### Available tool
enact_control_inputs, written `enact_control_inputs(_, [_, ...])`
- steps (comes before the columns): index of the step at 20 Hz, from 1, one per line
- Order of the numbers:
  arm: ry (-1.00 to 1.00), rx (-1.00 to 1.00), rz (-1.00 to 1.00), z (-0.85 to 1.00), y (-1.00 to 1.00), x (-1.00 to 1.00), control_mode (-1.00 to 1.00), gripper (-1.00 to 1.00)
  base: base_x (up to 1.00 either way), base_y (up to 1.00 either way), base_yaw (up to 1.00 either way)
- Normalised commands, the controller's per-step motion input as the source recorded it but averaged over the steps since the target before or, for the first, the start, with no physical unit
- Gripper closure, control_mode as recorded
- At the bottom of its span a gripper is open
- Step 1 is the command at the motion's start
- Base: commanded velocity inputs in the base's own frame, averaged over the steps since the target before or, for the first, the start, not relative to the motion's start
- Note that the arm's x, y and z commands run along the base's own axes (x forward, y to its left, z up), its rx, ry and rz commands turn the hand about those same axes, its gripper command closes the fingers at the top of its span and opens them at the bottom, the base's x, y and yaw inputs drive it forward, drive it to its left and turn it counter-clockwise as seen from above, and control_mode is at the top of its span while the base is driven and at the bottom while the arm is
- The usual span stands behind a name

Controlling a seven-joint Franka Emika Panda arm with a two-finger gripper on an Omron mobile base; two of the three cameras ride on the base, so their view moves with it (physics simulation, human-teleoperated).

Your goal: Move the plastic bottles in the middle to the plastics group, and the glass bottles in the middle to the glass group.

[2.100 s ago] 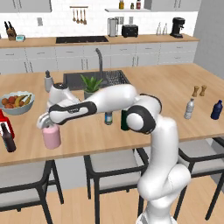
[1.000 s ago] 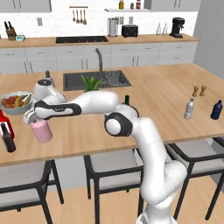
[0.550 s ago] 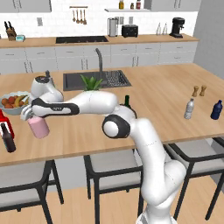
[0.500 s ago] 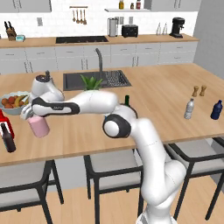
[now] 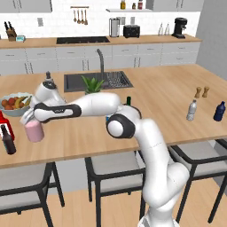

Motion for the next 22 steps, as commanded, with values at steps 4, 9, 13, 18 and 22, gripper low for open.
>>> enact_control_inputs(4, [0.01, 0.05, 0.13, -0.01, 0.07, 0.00, -1.00, 1.00, 0.00, 0.00, 0.00])
enact_control_inputs(9, [0.00, 0.03, 0.13, 0.00, 0.20, 0.00, -1.00, 1.00, 0.00, 0.00, 0.00])
enact_control_inputs(13, [0.00, 0.03, 0.14, 0.00, 0.26, 0.00, -1.00, 1.00, 0.00, 0.00, 0.00])
enact_control_inputs(18, [0.01, 0.00, 0.03, -0.24, 0.02, 0.03, -1.00, 1.00, 0.00, 0.00, 0.00])
enact_control_inputs(22, [0.00, -0.02, 0.00, -0.14, 0.00, 0.00, -1.00, 1.00, 0.00, 0.00, 0.00])
